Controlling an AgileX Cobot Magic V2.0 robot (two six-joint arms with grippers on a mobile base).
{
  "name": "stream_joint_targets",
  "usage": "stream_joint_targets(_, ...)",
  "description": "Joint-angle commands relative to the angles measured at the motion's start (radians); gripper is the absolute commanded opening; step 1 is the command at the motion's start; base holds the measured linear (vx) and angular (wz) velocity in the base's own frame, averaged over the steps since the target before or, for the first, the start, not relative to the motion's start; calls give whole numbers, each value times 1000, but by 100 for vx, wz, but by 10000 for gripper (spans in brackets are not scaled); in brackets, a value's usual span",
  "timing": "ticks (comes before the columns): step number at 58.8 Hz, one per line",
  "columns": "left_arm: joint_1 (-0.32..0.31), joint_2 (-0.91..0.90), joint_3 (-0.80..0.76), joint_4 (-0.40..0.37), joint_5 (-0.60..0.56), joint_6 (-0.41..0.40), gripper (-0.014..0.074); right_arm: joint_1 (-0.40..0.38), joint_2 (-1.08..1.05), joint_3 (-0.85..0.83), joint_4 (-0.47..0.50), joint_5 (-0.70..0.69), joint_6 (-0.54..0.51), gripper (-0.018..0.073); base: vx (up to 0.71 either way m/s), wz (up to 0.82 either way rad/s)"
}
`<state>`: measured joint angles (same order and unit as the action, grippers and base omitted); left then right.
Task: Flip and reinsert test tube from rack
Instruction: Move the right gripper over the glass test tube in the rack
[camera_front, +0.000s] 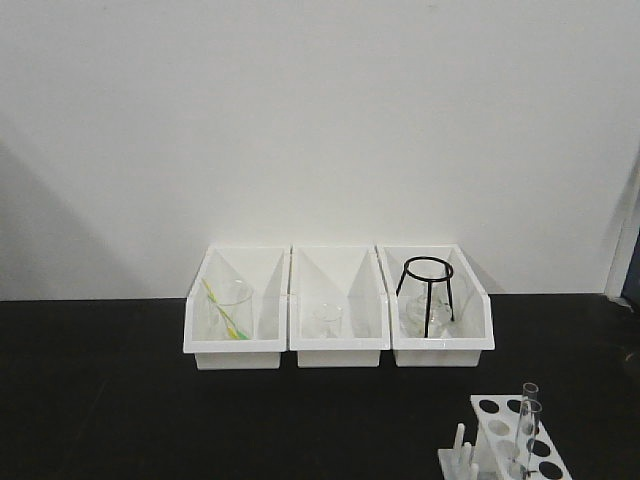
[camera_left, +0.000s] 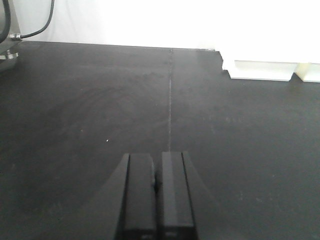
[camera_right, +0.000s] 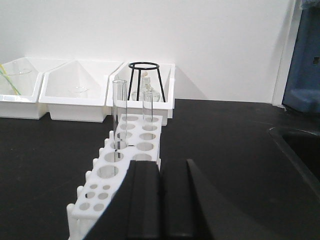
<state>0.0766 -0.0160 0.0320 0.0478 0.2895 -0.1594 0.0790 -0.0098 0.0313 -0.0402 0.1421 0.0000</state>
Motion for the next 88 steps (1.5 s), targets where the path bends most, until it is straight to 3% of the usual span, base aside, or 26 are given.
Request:
stream_joint_targets(1, -7, -12, 0, -4, -87, 0, -6, 1, -11, 1, -9, -82, 0, -8, 9, -1)
stream_joint_targets(24, -7, -12, 0, -4, -87, 0, -6, 1, -11, 1, -9, -94, 0, -8, 4, -1)
stream_joint_targets(30, -7, -12, 0, -4, -87, 0, -6, 1, -11, 1, -2, -155, 0, -8, 0, 0)
stream_joint_targets(39, -7, -12, 0, -4, -87, 0, -6, 1, -10, -22, 40, -394, 46, -8, 0, 0)
stream_joint_targets(42, -7, -12, 0, -4, -87, 0, -6, 1, -1, -61, 40, -369, 52, -8, 0, 0)
stream_joint_targets(52, -7, -12, 0, -4, -87, 0, -6, 1, 128, -253, 23, -96, 49, -8, 0, 0)
stream_joint_targets(67, -7, -12, 0, -4, -87, 0, -6, 1, 366, -357, 28, -84, 49, 6, 0, 0)
stream_joint_targets(76, -7, -12, 0, -4, -87, 0, -6, 1, 492, -357, 28, -81, 49, 76, 0, 0)
stream_joint_targets(88, -7, -12, 0, -4, -87, 0, -6, 1, 615, -357, 28, -148, 48, 270, 0, 0)
